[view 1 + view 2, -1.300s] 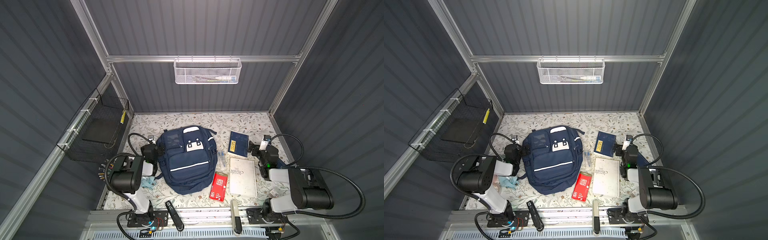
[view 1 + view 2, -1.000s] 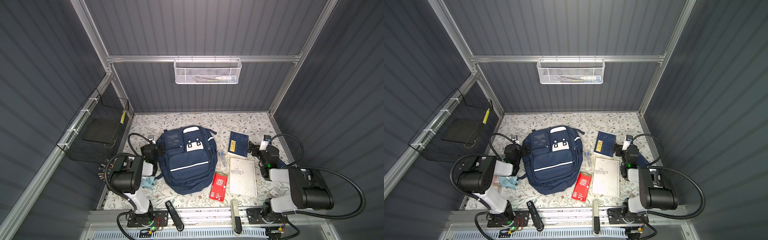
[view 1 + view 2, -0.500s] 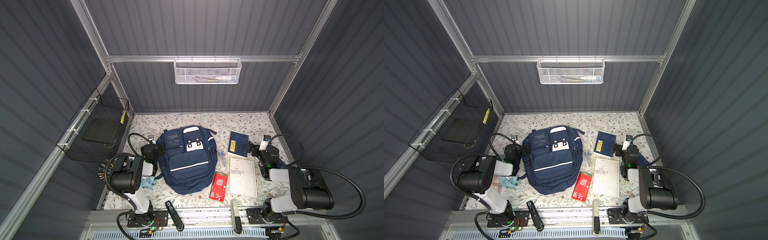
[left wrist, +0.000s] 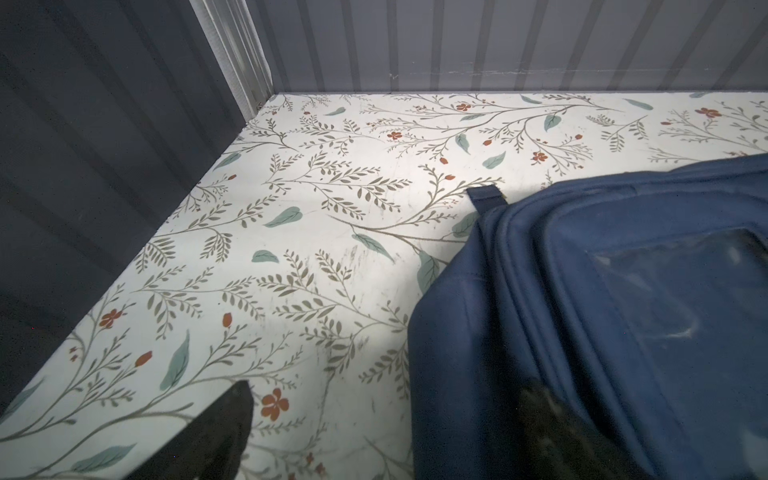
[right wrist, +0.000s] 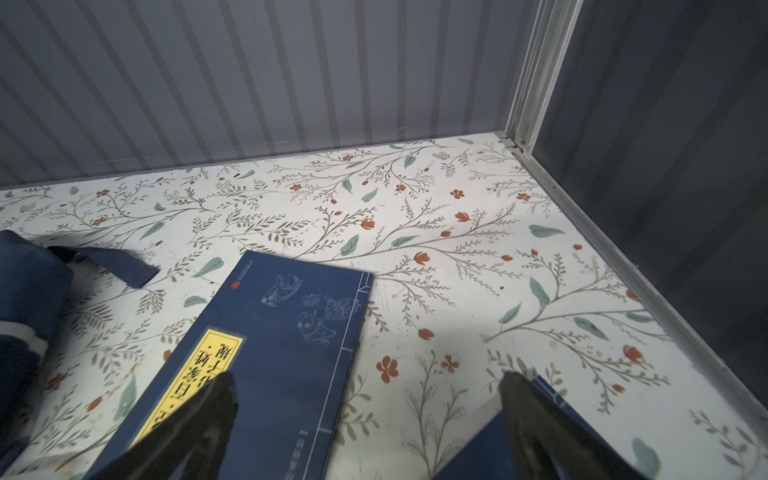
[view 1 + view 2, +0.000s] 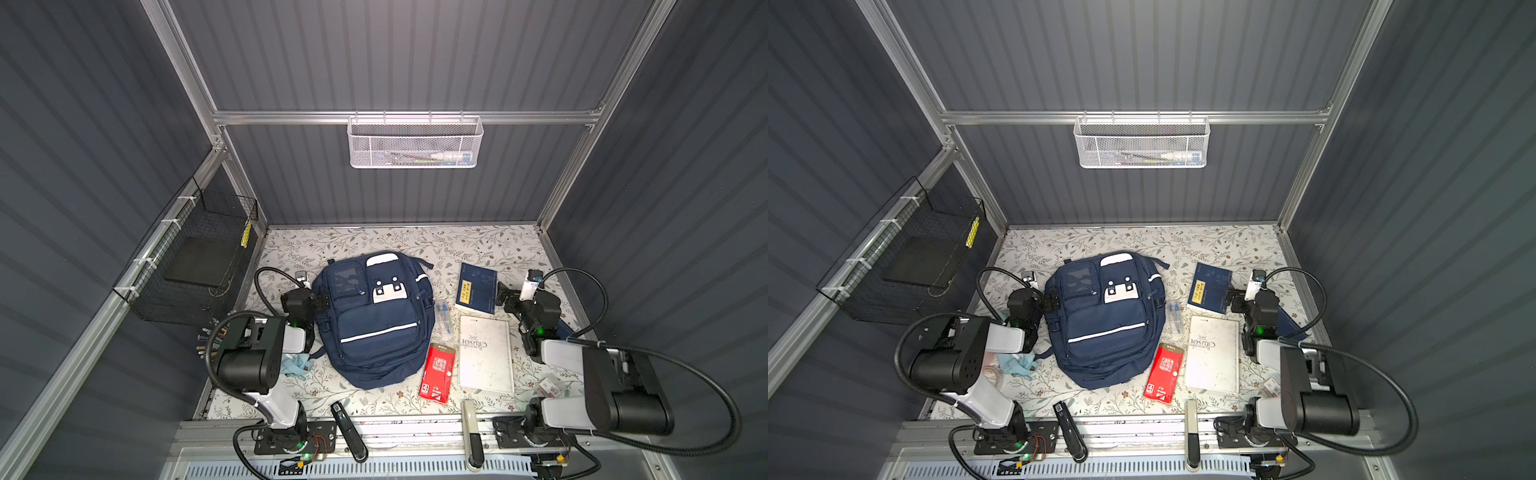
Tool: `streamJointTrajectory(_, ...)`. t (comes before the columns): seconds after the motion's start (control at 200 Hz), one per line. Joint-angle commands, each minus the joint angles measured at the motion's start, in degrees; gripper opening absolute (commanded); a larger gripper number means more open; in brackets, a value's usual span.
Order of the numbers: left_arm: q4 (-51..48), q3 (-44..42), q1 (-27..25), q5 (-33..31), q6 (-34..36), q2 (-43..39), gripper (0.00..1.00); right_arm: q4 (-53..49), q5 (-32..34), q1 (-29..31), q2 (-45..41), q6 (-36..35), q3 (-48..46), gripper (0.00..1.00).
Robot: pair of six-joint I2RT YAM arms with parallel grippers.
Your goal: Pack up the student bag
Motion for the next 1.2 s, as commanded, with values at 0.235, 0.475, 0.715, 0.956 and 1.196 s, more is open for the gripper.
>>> streamJointTrajectory(0.235, -44.16, 12.43, -9.08, 1.91, -24.28, -16.67, 1.0, -37.05, -11.18, 13.3, 5.09, 13.4, 26.38, 0.99)
streamJointTrajectory(0.475, -40.46, 8.0, -15.19, 8.96, -39.47, -8.92, 0.92, -49.8, -15.69, 25.02, 28.88, 13.38, 48.58, 0.94)
streamJointTrajectory(0.715, -39.49, 13.19, -14.14, 6.62, -38.09, 2.32, 0.66, -55.74, -21.37, 27.58, 43.12, 12.14, 60.11, 0.71)
streamJointTrajectory(0.956, -36.7, 28.28, -8.7, 10.92, -34.1, 17.43, 0.52, -56.48, -24.48, 29.38, 43.77, 12.37, 57.98, 0.39)
streamJointTrajectory(1.196, -43.71, 52.04, -8.07, 16.72, -32.2, 31.38, 0.57, -60.67, -22.5, 35.48, 37.38, 9.01, 54.74, 0.4)
